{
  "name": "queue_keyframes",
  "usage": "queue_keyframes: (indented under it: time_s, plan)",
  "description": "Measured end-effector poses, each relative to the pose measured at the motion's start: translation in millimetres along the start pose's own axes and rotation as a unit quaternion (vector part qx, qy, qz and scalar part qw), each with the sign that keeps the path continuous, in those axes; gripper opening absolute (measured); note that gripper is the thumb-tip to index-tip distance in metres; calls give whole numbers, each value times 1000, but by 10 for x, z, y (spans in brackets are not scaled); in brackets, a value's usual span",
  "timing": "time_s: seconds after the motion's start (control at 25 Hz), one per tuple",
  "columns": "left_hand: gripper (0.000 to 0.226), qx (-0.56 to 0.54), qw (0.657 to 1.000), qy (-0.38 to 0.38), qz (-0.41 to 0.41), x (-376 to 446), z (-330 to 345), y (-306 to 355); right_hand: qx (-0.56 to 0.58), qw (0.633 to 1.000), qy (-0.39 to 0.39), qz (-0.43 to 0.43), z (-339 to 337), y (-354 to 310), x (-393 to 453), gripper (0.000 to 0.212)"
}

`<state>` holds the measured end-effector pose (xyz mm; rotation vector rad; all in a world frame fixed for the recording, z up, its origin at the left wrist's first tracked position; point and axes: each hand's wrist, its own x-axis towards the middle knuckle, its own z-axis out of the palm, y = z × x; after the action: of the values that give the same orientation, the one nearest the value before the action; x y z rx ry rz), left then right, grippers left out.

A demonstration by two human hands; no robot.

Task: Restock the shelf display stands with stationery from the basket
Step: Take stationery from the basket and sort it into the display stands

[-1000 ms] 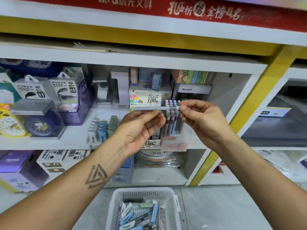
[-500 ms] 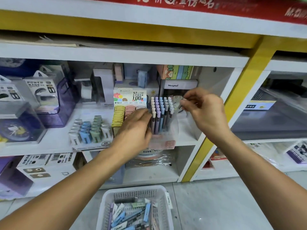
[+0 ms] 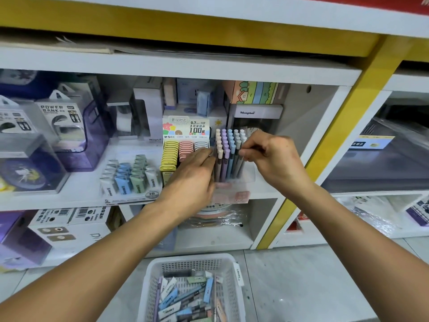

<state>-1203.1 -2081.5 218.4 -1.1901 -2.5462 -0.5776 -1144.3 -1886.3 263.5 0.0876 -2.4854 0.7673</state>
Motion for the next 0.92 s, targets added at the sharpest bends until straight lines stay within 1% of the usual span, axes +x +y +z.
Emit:
queue_keyframes:
  time_s: [0.08, 0.12, 0.2, 0.28, 0.4, 0.48, 0.52, 0.56, 0.6, 0.64, 0.68, 0.72, 0.8, 0.84, 0.88, 0.92]
  plan:
    - [56, 2, 1000, 3, 5, -6, 1, -7, -3, 1000, -1, 2, 44, 11, 5, 2]
    - [56, 3, 1000, 2, 5, -6, 2, -9, -29, 1000, -1, -7, 70, 23, 10, 5]
    - [58, 1, 1000, -8, -1, -10, -3, -14, -109, 994, -20, -26, 125, 59, 18, 18]
    - [58, -14, 1000, -11, -5, -27, -31, -14, -150, 988, -32, -8, 144, 62, 8, 30]
    - [51, -31, 999, 27, -2, -96, -121, 15, -136, 990, -19, 11, 159, -56, -48, 36]
    - [38, -36, 997, 64, 11, -145, -174, 34, -88, 996, 10, 4, 199, -212, -101, 30]
    - [31, -43, 997, 61, 12, -205, -185, 38, -54, 999, 7, 3, 247, -309, -157, 26]
    - [23, -49, 998, 41, 10, -243, -175, 28, -28, 999, -16, 9, 303, -387, -206, 24]
    - [17, -51, 999, -4, -6, -345, -144, 11, -12, 998, -66, 20, 395, -461, -310, 22]
    - [13, -45, 996, -67, -34, -479, -89, -13, -11, 991, -132, 35, 510, -509, -446, 22]
    - [9, -31, 986, -146, -70, -626, -9, -60, -23, 977, -204, 53, 636, -522, -593, 21]
    - [7, -19, 969, -225, -102, -786, 81, -125, -42, 957, -276, 77, 773, -504, -754, 22]
    - [16, -8, 921, -361, -144, -1099, 283, -294, -82, 901, -406, 130, 1070, -365, -1085, 22]
    - [17, -8, 896, -414, -159, -1233, 371, -382, -92, 873, -453, 157, 1214, -268, -1240, 21]
    - [17, -10, 874, -452, -177, -1366, 463, -474, -96, 851, -483, 183, 1371, -175, -1392, 21]
    - [20, -19, 859, -470, -201, -1489, 567, -553, -97, 837, -496, 209, 1525, -72, -1533, 21]
